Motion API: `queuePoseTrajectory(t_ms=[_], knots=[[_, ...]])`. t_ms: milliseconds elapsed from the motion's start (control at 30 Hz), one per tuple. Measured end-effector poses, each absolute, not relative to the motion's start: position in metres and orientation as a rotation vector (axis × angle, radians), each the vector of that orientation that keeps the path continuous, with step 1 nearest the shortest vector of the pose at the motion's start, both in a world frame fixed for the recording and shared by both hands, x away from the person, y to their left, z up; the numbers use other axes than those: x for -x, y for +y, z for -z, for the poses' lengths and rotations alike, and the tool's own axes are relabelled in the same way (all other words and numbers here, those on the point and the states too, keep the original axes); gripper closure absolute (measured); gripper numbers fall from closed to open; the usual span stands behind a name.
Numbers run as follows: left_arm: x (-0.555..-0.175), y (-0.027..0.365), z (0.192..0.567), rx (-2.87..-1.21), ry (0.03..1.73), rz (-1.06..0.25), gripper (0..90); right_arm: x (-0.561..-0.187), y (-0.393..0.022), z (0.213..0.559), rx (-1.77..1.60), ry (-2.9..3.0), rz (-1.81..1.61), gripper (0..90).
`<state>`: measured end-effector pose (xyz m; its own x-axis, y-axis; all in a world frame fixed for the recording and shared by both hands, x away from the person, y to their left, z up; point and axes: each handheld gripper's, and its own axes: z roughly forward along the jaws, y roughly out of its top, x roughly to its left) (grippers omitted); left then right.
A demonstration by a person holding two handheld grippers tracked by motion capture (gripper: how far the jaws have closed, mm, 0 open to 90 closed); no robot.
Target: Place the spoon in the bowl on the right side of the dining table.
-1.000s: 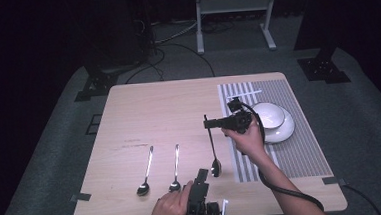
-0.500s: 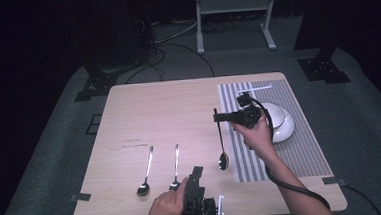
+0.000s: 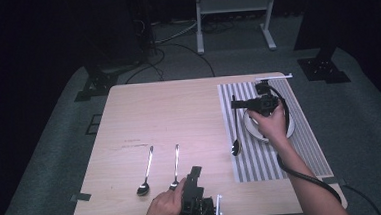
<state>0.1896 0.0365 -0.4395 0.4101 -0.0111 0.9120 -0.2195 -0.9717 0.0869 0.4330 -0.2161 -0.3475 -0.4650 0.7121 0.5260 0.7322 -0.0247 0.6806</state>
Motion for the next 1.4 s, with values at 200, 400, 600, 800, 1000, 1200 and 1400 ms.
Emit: queuePoseTrajectory(t_ms=[200, 400, 600, 800, 1000, 1200, 1400], knots=[[-0.19, 0.037, 0.438, -2.474, -0.207, -1.603, 16.6, -0.442, -0.239, 0.339, 1.715, -2.157, 1.579, 89.4], [-0.19, 0.036, 0.438, -2.46, -0.203, -1.6, 16.7, -0.451, -0.263, 0.34, 1.807, -2.084, 1.598, 89.3], [-0.19, 0.035, 0.437, -2.457, -0.203, -1.599, 16.6, -0.459, -0.281, 0.343, 1.911, -2.032, 1.609, 89.3], [-0.19, 0.036, 0.438, -2.456, -0.201, -1.61, 16.7, -0.463, -0.301, 0.346, 2.016, -1.968, 1.629, 89.3], [-0.19, 0.036, 0.439, -2.463, -0.203, -1.608, 16.7, -0.467, -0.316, 0.349, 2.117, -1.91, 1.635, 89.2], [-0.19, 0.035, 0.437, -2.458, -0.206, -1.62, 16.7, -0.469, -0.328, 0.353, 2.205, -1.849, 1.655, 89.3], [-0.19, 0.034, 0.438, -2.463, -0.205, -1.614, 16.7, -0.469, -0.341, 0.359, 2.273, -1.762, 1.687, 89.3]])
